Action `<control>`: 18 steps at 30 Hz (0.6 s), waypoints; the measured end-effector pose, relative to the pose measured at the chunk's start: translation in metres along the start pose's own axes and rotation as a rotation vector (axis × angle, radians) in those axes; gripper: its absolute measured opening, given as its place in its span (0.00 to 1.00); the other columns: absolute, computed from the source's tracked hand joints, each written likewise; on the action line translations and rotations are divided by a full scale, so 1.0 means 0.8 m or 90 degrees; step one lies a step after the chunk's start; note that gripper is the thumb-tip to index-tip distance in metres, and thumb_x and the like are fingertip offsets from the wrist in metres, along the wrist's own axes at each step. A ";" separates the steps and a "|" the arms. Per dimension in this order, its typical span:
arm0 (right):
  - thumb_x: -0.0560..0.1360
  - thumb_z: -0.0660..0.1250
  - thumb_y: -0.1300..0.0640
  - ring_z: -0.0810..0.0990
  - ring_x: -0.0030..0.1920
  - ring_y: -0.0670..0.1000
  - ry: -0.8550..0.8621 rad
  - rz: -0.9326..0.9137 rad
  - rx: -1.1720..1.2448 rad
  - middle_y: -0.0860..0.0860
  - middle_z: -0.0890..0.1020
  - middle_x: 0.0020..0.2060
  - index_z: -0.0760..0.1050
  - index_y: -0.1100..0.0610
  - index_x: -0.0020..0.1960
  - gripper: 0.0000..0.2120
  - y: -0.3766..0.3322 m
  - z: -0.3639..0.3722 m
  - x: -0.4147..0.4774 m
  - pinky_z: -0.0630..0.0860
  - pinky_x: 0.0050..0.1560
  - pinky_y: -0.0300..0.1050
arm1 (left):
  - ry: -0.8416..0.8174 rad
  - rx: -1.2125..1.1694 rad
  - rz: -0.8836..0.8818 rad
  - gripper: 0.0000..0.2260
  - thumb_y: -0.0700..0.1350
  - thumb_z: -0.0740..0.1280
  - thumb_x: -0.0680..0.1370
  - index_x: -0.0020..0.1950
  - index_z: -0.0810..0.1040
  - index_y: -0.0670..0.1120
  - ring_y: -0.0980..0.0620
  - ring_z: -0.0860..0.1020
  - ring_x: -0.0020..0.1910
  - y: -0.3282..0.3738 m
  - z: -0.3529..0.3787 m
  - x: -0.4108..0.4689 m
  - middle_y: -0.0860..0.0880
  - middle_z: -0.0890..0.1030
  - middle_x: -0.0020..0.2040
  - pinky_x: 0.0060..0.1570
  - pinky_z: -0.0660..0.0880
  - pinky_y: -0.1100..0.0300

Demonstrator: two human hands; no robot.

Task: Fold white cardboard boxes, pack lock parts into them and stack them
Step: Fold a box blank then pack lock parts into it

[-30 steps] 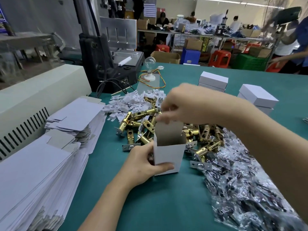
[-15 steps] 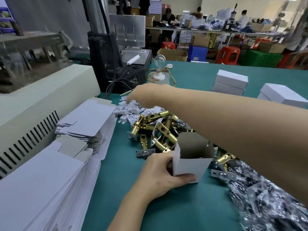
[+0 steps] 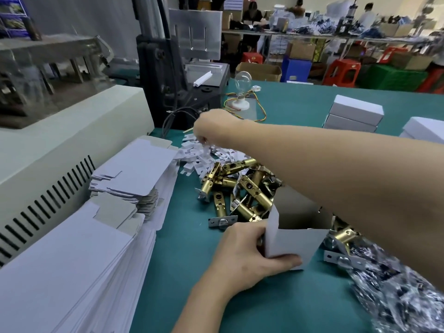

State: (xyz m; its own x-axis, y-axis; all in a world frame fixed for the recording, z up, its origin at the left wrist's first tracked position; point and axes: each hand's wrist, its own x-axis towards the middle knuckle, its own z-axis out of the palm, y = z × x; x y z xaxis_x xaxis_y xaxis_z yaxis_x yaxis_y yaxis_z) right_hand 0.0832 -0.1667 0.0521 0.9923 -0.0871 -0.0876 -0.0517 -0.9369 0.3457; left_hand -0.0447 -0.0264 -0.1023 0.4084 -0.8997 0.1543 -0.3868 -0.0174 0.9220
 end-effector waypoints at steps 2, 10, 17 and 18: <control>0.77 0.66 0.67 0.83 0.46 0.61 0.049 0.004 0.036 0.58 0.84 0.48 0.84 0.62 0.51 0.09 0.012 -0.008 -0.007 0.76 0.45 0.46 | -0.001 -0.002 0.005 0.14 0.62 0.79 0.68 0.51 0.81 0.71 0.65 0.83 0.47 0.002 -0.001 -0.001 0.66 0.85 0.47 0.46 0.81 0.61; 0.80 0.70 0.56 0.80 0.47 0.48 0.410 0.014 0.238 0.49 0.84 0.49 0.85 0.54 0.53 0.06 0.046 -0.055 -0.148 0.77 0.51 0.40 | 0.019 -0.021 -0.001 0.19 0.60 0.80 0.68 0.57 0.82 0.66 0.63 0.84 0.51 0.007 -0.003 -0.003 0.64 0.86 0.51 0.48 0.80 0.63; 0.79 0.71 0.56 0.82 0.44 0.47 0.328 0.083 0.300 0.45 0.84 0.43 0.84 0.54 0.51 0.04 0.055 -0.042 -0.287 0.80 0.49 0.47 | 0.088 -0.056 -0.037 0.23 0.59 0.81 0.68 0.60 0.79 0.65 0.64 0.84 0.53 0.018 -0.005 -0.002 0.66 0.85 0.55 0.49 0.80 0.68; 0.79 0.70 0.55 0.82 0.45 0.49 0.295 0.098 0.277 0.45 0.84 0.43 0.83 0.53 0.52 0.04 0.057 -0.037 -0.294 0.80 0.50 0.52 | 0.099 -0.047 -0.030 0.23 0.61 0.80 0.67 0.60 0.79 0.65 0.64 0.84 0.53 0.019 -0.005 -0.003 0.67 0.85 0.55 0.49 0.80 0.68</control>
State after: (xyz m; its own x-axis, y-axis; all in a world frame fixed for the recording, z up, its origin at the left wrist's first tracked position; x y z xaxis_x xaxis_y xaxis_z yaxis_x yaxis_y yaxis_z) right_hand -0.1491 -0.1791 0.1160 0.9107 -0.1674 0.3776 -0.1415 -0.9853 -0.0956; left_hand -0.0484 -0.0228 -0.0870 0.5502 -0.8199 0.1583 -0.3044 -0.0204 0.9523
